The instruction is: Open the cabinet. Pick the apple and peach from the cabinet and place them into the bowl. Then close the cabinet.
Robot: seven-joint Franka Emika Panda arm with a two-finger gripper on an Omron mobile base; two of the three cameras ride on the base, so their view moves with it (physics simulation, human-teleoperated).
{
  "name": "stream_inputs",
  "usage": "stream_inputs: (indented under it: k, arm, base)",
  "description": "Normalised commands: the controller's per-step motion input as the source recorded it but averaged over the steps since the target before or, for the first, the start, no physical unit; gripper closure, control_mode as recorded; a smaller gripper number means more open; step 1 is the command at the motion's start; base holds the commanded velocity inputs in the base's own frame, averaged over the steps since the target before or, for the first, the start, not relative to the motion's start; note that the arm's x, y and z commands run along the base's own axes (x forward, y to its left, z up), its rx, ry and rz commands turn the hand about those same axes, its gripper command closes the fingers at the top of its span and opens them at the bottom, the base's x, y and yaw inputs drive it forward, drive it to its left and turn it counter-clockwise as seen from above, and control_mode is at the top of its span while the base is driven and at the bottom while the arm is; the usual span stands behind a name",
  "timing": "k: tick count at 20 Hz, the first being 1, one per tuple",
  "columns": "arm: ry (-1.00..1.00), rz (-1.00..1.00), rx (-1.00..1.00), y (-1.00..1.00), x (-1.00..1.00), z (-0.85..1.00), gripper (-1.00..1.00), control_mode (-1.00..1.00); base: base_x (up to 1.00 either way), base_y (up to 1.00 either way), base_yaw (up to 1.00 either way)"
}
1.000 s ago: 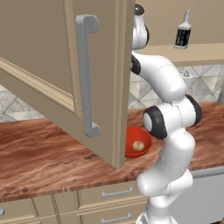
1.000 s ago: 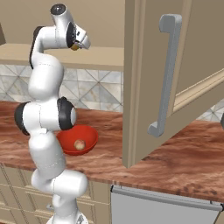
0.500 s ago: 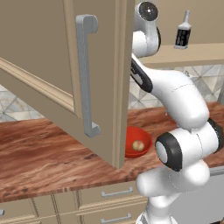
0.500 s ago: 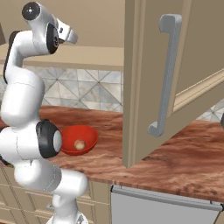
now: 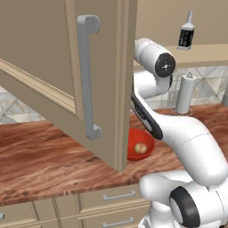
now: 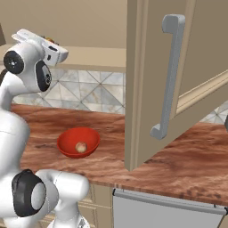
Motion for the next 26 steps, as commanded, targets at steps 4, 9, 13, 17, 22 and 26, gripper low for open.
stream_inputs:
  k: [4,9,13,17,22,26]
  arm:
    - [-0.04,-0.16,0.26,0.07,-1.0,0.98,1.0,-1.0]
    - [0.04,-0.12,0.1,0.13,-0.85,0.76,1.0,-1.0]
    - [0.11,0.0,0.0,0.0,-0.49,-0.27,1.0,-1.0]
    - [0.27,0.0,0.01,0.0,-0.92,-0.7,1.0,-1.0]
    - [0.38,0.0,0.08,0.0,-0.41,-0.8,1.0,-1.0]
    - [0.37,0.0,0.1,-0.04,0.23,-0.96,1.0,-1.0]
  base:
    - [0.0,0.0,0.0]
    - [0.0,0.0,0.0]
    - [0.0,0.0,0.0]
    - [0.0,0.0,0.0]
    - [0.0,0.0,0.0]
    - [0.0,0.0,0.0]
